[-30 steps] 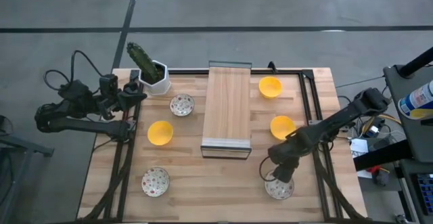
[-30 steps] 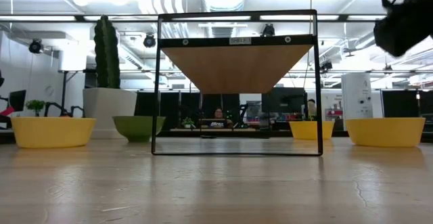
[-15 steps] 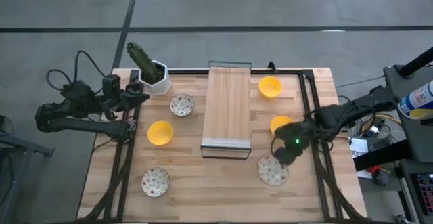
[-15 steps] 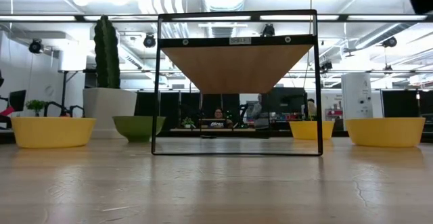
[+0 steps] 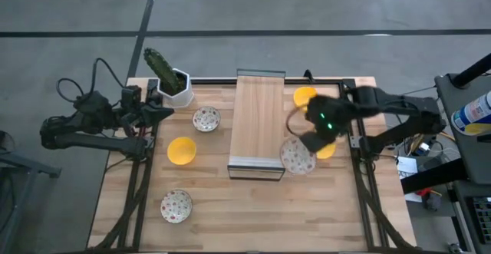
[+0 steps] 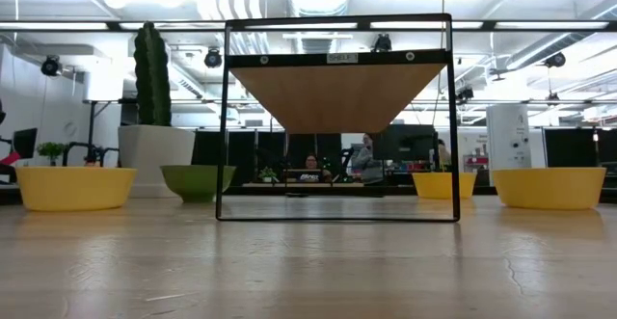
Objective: Pick & Place Mini bowls
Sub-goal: Put the bottom right white bowl on the shelf
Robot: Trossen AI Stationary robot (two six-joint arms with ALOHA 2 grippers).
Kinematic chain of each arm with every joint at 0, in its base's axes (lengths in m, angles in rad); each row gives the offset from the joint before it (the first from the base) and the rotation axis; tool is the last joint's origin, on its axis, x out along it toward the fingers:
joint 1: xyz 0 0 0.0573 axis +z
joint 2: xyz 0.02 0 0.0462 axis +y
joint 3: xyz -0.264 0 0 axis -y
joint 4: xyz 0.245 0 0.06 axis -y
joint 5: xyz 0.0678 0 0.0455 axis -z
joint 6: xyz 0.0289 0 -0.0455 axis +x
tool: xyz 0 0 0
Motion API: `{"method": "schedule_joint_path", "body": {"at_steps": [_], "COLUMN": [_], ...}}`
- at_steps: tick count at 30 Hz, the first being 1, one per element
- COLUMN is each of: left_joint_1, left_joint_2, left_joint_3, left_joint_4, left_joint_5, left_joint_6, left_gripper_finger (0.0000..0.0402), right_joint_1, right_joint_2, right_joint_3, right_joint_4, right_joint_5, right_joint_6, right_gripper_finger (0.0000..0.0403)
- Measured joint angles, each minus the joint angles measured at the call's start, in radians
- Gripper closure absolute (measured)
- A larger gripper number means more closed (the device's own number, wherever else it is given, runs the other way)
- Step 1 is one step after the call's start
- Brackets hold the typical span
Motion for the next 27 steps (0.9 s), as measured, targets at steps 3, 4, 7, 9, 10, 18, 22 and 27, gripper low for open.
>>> {"method": "schedule_joint_path", "body": {"at_steps": [3,4,7,9,10,18,22,27], "left_joint_1": [0.0,0.0,0.0,0.0,0.0,0.0,0.0,0.0], "left_joint_2": [0.001,0.001,0.001,0.001,0.001,0.003,0.006,0.008], "left_joint_3": [0.0,0.0,0.0,0.0,0.0,0.0,0.0,0.0], "left_joint_4": [0.0,0.0,0.0,0.0,0.0,0.0,0.0,-0.001], "left_joint_5": [0.0,0.0,0.0,0.0,0.0,0.0,0.0,0.0], "left_joint_6": [-0.001,-0.001,-0.002,-0.002,-0.003,-0.003,-0.006,-0.017], "left_gripper_finger": [0.0401,0.0401,0.0401,0.0401,0.0401,0.0401,0.0401,0.0401], "right_joint_1": [-0.086,-0.117,-0.205,-0.261,-0.291,-0.51,-0.587,-0.631], "right_joint_2": [0.067,0.093,0.168,0.215,0.24,0.472,0.605,0.761], "right_joint_3": [0.086,0.112,0.178,0.223,0.246,0.46,0.585,0.733], "right_joint_4": [-0.066,-0.083,-0.123,-0.143,-0.148,-0.185,-0.175,-0.187], "right_joint_5": [0.0,0.0,0.0,0.0,0.0,-0.018,0.0,-0.011], "right_joint_6": [-0.107,-0.143,-0.251,-0.328,-0.363,-0.524,-0.55,-0.555], "right_gripper_finger": [0.0392,0.0392,0.0392,0.0392,0.0392,0.0392,0.0392,0.0392]}}
